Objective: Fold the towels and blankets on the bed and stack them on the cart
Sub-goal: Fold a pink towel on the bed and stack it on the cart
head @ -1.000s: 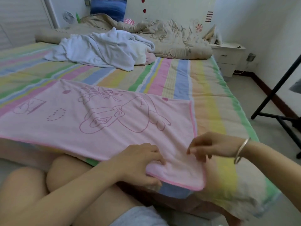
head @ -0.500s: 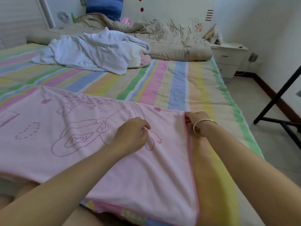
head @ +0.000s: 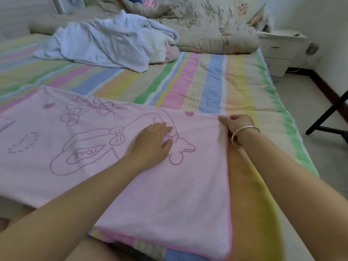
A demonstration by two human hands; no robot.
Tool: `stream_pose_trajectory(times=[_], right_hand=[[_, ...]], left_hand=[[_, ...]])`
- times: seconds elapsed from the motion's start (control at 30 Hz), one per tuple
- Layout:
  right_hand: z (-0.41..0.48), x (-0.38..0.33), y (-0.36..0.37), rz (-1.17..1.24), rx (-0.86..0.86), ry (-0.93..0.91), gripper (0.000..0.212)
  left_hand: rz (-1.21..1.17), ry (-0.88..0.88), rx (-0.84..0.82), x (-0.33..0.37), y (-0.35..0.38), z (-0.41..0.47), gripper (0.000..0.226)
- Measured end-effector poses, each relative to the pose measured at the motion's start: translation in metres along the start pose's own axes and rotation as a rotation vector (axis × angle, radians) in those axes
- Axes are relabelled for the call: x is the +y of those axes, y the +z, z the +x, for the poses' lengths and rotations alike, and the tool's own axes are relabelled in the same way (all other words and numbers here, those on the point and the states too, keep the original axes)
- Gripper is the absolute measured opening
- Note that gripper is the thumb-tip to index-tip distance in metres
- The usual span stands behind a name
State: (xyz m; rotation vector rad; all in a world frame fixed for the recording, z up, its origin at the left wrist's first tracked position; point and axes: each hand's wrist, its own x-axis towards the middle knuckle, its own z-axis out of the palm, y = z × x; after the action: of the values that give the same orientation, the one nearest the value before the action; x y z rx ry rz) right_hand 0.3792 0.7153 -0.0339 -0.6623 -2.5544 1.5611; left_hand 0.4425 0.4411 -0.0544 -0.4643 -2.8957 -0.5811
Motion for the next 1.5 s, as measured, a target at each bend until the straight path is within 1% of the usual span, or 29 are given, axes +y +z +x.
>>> stream_pose_trajectory(times=[0.07, 0.13, 0.23, 0.3, 0.37, 0.4, 0.43, 0.47, 0.5, 0.53, 0.57, 0.6, 0.63, 0.67, 0.7, 0.73, 0.77, 0.8, 0.83, 0.9, 0.93, 1.0, 1.1, 1.2, 1.3, 1.37, 1.43, 1.47, 1.5], right_hand=[[0.000, 0.007, 0.007, -0.041, 0.030, -0.019, 0.025], [-0.004, 0.009, 0.011, -0.091, 0.059, -0.044, 0.017], [-0.010, 0.007, 0.011, -0.164, 0.066, -0.048, 0.020], [-0.014, 0.005, 0.007, -0.205, 0.022, -0.025, 0.028], [-0.018, 0.006, 0.004, -0.171, -0.038, 0.035, 0.038], [-0.021, 0.006, 0.003, -0.112, -0.075, 0.085, 0.041], [-0.028, 0.006, 0.001, -0.051, -0.123, 0.135, 0.042], [-0.034, 0.006, 0.000, -0.004, -0.177, 0.166, 0.039], [-0.043, 0.005, -0.002, 0.007, -0.229, 0.176, 0.035], [-0.048, 0.004, -0.003, -0.015, -0.271, 0.171, 0.032], [-0.054, 0.002, -0.004, -0.062, -0.303, 0.145, 0.030], [-0.062, -0.003, -0.005, -0.101, -0.315, 0.105, 0.028], [-0.068, -0.009, -0.006, -0.107, -0.322, 0.063, 0.025], [-0.075, -0.017, -0.006, -0.079, -0.330, 0.037, 0.023], [-0.080, -0.027, -0.006, -0.021, -0.341, 0.021, 0.019], [-0.086, -0.038, -0.004, 0.043, -0.362, 0.012, 0.016], [-0.094, -0.052, 0.001, 0.106, -0.394, 0.010, 0.014], [-0.100, -0.066, 0.008, 0.169, -0.431, 0.016, 0.014], [-0.104, -0.080, 0.019, 0.199, -0.472, 0.012, 0.015], [-0.112, -0.108, 0.044, 0.240, -0.542, 0.012, 0.017], [-0.116, -0.124, 0.061, 0.270, -0.577, 0.013, 0.018], [-0.128, -0.152, 0.098, 0.359, -0.658, 0.038, 0.017], [-0.150, -0.190, 0.160, 0.379, -0.739, 0.083, 0.016], [-0.162, -0.208, 0.221, 0.349, -0.754, 0.109, 0.014], [-0.165, -0.206, 0.272, 0.074, -0.723, 0.005, 0.023], [-0.165, -0.199, 0.290, -0.019, -0.769, 0.016, 0.024], [-0.162, -0.194, 0.299, -0.071, -0.750, -0.005, 0.018], [-0.158, -0.192, 0.300, -0.097, -0.724, -0.030, 0.014], [-0.153, -0.189, 0.300, -0.110, -0.700, -0.060, 0.012]], left_hand=[[0.096, 0.015, -0.072, 0.001, 0.006, -0.002, 0.063], [0.175, 0.033, -0.087, -0.001, 0.010, -0.005, 0.069], [0.183, 0.036, -0.010, 0.006, 0.009, -0.010, 0.065], [0.134, 0.079, 0.077, 0.022, 0.007, -0.016, 0.061], [0.070, 0.150, 0.135, 0.042, 0.010, -0.026, 0.061], [0.064, 0.177, 0.122, 0.052, 0.014, -0.033, 0.063], [0.102, 0.187, 0.055, 0.062, 0.019, -0.041, 0.068], [0.171, 0.177, -0.046, 0.069, 0.026, -0.047, 0.074], [0.238, 0.160, -0.141, 0.072, 0.033, -0.054, 0.079], [0.275, 0.145, -0.195, 0.072, 0.038, -0.056, 0.082], [0.267, 0.136, -0.212, 0.070, 0.040, -0.056, 0.084], [0.204, 0.133, -0.210, 0.067, 0.039, -0.053, 0.082], [0.068, 0.117, -0.198, 0.067, 0.033, -0.051, 0.077], [-0.139, 0.070, -0.166, 0.066, 0.024, -0.050, 0.067], [-0.368, 0.005, -0.115, 0.065, 0.014, -0.050, 0.052], [-0.586, -0.086, -0.046, 0.065, 0.004, -0.050, 0.035], [-0.771, -0.202, 0.019, 0.063, -0.009, -0.050, 0.023], [-0.937, -0.328, 0.060, 0.060, -0.022, -0.050, 0.019], [-1.083, -0.461, 0.071, 0.052, -0.037, -0.050, 0.020], [-1.363, -0.704, 0.011, 0.030, -0.066, -0.051, 0.026], [-1.472, -0.786, -0.022, 0.014, -0.082, -0.055, 0.032], [-1.581, -0.884, -0.050, -0.017, -0.107, -0.068, 0.044], [-1.571, -0.946, -0.010, -0.068, -0.136, -0.092, 0.053], [-1.575, -1.000, 0.047, -0.117, -0.154, -0.119, 0.054], [-1.510, -1.089, 0.128, -0.157, -0.164, -0.140, 0.054], [-1.458, -1.121, 0.128, -0.167, -0.166, -0.146, 0.057], [-1.425, -1.075, 0.111, -0.167, -0.168, -0.147, 0.052], [-1.370, -1.023, 0.087, -0.166, -0.168, -0.146, 0.052], [-1.244, -0.961, 0.045, -0.164, -0.167, -0.145, 0.055]])
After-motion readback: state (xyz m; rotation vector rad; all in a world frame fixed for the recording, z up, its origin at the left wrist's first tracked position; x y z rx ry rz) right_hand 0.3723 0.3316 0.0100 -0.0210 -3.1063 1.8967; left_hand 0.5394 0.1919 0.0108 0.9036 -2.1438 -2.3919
